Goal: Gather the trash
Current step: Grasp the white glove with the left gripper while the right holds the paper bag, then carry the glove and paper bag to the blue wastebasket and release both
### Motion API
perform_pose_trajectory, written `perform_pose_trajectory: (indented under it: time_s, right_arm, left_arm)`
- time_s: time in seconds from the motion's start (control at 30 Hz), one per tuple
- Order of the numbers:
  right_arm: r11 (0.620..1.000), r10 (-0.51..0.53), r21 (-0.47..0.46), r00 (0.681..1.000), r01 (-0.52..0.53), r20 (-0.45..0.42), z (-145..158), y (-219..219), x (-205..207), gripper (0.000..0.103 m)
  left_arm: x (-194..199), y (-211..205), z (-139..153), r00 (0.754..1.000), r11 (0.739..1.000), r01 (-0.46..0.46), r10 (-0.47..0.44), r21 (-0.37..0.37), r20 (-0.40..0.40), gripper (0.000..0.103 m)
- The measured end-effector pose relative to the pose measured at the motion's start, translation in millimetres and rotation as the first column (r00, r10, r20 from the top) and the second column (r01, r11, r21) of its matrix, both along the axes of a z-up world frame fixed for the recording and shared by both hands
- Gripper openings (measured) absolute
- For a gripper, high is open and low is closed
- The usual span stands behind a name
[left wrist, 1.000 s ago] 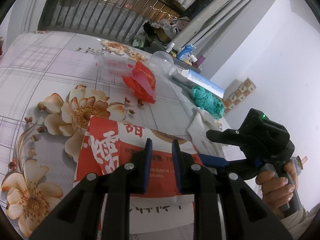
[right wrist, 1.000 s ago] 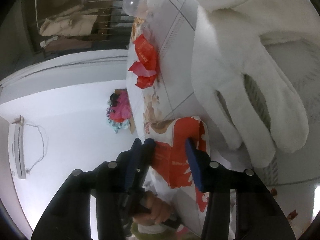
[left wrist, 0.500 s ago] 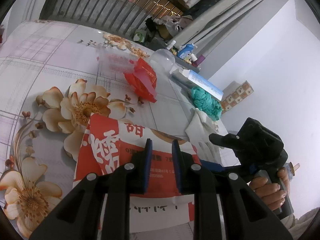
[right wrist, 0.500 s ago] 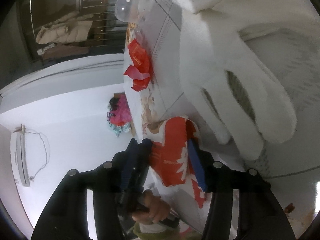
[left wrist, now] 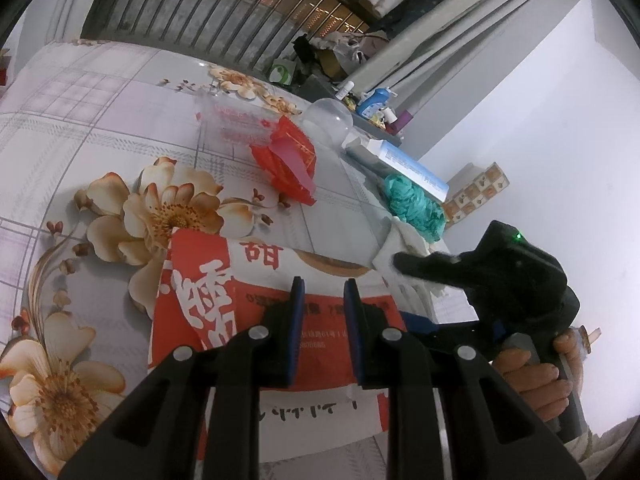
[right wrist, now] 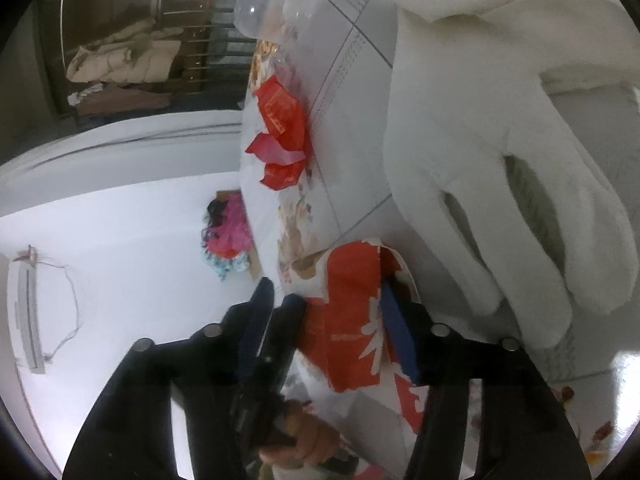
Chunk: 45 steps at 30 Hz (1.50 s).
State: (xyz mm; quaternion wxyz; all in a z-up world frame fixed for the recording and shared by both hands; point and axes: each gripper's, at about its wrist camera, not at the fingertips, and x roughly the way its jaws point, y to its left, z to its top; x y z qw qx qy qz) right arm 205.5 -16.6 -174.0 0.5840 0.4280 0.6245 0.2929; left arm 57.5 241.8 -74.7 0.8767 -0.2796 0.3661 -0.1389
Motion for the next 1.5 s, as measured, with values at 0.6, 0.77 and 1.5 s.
perform_pose_trajectory:
  time_s: [0.6, 0.77, 1.5]
  right_arm:
    - [0.994, 0.072, 0.075, 0.994, -0.078, 0.081, 7, -42, -35, 0.024]
    - [0.995, 0.023, 0.097, 0.994, -0.034, 0.111, 19, -100, -55, 0.024]
    - [0.915, -0.400, 0.126, 0.899, 0.383, 0.175, 18, -268, -86, 0.024]
  left_arm:
    - [-23, -18, 33, 0.997, 0.997, 0.075, -0.076, 0.016, 0.030, 0.020]
    - [-15, -37, 59, 0.988, 0.990, 0.127, -0.131, 0.054, 0.084, 0.020]
    - [124, -175, 1, 0.974, 0.803, 0.224, -0.177, 0.552, -0.139, 0.036]
